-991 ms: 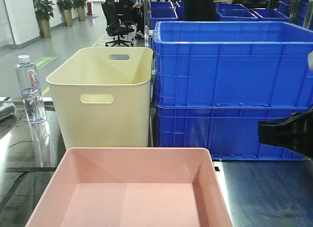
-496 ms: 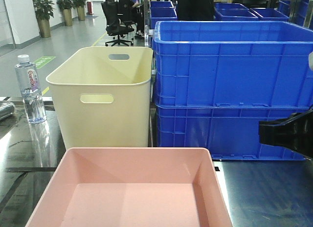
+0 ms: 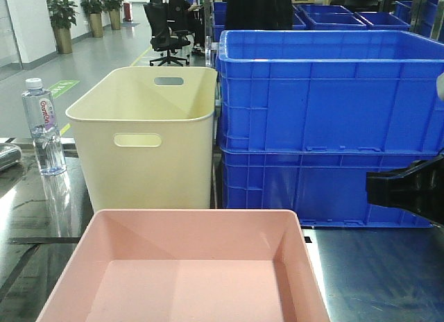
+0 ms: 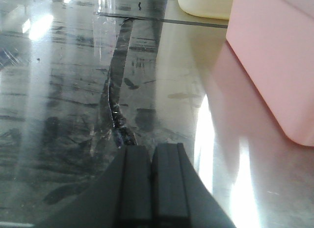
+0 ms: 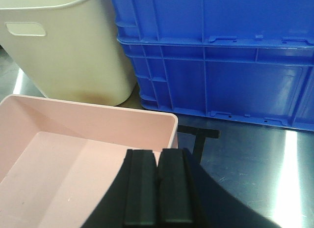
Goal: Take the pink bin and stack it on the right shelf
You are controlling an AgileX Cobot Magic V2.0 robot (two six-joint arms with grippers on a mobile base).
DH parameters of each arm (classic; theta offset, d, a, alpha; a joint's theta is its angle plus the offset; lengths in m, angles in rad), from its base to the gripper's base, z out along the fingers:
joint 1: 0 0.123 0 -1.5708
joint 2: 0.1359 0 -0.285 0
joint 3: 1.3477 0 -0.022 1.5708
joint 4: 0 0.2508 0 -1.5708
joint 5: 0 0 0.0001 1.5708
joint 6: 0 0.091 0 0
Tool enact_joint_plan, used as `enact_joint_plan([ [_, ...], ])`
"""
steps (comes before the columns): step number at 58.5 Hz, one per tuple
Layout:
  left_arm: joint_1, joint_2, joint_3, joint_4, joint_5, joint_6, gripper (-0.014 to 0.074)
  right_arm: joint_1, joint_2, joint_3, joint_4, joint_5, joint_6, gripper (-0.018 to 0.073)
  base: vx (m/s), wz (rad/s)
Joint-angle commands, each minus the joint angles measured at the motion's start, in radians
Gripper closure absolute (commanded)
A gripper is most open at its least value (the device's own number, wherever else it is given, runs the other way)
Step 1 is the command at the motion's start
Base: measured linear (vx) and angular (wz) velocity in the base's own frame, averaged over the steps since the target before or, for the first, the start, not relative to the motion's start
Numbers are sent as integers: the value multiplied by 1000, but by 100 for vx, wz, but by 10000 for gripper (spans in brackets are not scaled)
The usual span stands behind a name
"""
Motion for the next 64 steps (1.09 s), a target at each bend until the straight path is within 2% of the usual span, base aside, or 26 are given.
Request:
enact_joint_plan([
  [1, 0, 12, 15, -14, -52, -14, 604, 1, -26, -30, -13, -78, -10, 571, 0, 0],
  [5, 0, 12, 15, -14, -52, -14, 604, 1, -55, -20, -28, -73, -20, 571, 0, 0],
  [10, 0, 12, 15, -14, -53, -14, 604, -20, -158, 67, -70, -135, -61, 571, 0, 0],
  [23, 0, 12, 15, -14, -53, -14, 604, -277, -544, 525, -81, -334, -60, 571, 0, 0],
  [30, 0, 12, 15, -14, -53, -14, 604, -357, -725, 746, -110, -348, -60, 571, 0, 0],
  [42, 0, 12, 15, -14, -53, -14, 604, -367, -947, 1027, -114, -360, -60, 571, 0, 0],
  [52, 0, 12, 15, -14, -53, -14, 604, -367, -1065, 1193, -125, -481, -63, 571, 0, 0],
  [64, 0, 14, 15, -14, -53, -14, 604, -366, -1045, 1203, -116, -380, -63, 571, 0, 0],
])
